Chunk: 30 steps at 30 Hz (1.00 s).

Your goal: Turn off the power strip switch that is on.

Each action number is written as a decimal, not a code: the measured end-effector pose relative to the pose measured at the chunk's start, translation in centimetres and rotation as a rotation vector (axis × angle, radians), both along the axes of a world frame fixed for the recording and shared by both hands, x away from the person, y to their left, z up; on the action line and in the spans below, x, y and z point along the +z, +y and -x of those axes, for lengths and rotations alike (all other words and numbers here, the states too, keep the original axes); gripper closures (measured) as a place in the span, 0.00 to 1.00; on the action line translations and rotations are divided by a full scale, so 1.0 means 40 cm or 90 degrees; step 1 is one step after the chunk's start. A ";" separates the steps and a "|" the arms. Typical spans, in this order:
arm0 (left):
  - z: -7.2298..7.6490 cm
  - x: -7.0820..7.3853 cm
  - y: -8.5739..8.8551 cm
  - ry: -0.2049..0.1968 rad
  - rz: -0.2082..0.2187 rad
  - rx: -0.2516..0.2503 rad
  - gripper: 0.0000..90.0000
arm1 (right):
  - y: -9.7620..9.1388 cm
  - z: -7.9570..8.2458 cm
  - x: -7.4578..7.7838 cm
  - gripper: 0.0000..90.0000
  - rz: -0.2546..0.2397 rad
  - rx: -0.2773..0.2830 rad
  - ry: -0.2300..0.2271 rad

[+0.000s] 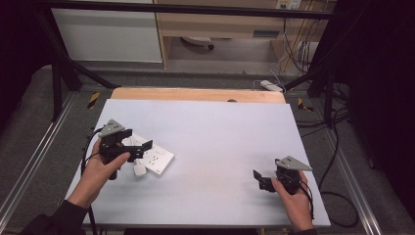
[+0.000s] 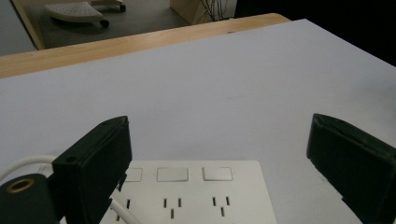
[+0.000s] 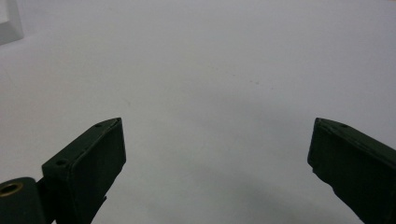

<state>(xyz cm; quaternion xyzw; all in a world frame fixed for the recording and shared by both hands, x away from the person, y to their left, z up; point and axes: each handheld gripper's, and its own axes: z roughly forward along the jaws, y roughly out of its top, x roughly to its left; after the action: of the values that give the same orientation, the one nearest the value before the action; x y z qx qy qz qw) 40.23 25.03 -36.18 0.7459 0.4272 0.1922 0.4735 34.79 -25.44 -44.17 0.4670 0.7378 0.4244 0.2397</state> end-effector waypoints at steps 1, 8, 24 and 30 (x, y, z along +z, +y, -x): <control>0.000 0.000 0.000 0.000 0.000 0.000 0.08 | 0.000 0.000 0.000 0.05 -0.001 0.000 0.000; -0.012 -0.009 -0.006 0.002 -0.006 0.004 0.08 | 0.000 0.000 0.000 0.05 0.000 0.002 0.000; -0.037 -0.027 -0.014 0.013 -0.016 0.009 0.10 | -0.002 0.000 0.002 0.05 -0.001 0.001 -0.001; -0.040 -0.032 -0.015 0.015 -0.017 0.012 0.13 | -0.002 0.000 0.001 0.05 0.000 0.001 -0.002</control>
<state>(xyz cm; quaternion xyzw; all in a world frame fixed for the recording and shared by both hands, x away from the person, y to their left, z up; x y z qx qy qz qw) 41.84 24.42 -37.46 0.7506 0.4372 0.1933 0.4561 34.79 -25.51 -44.12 0.4659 0.7378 0.4254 0.2401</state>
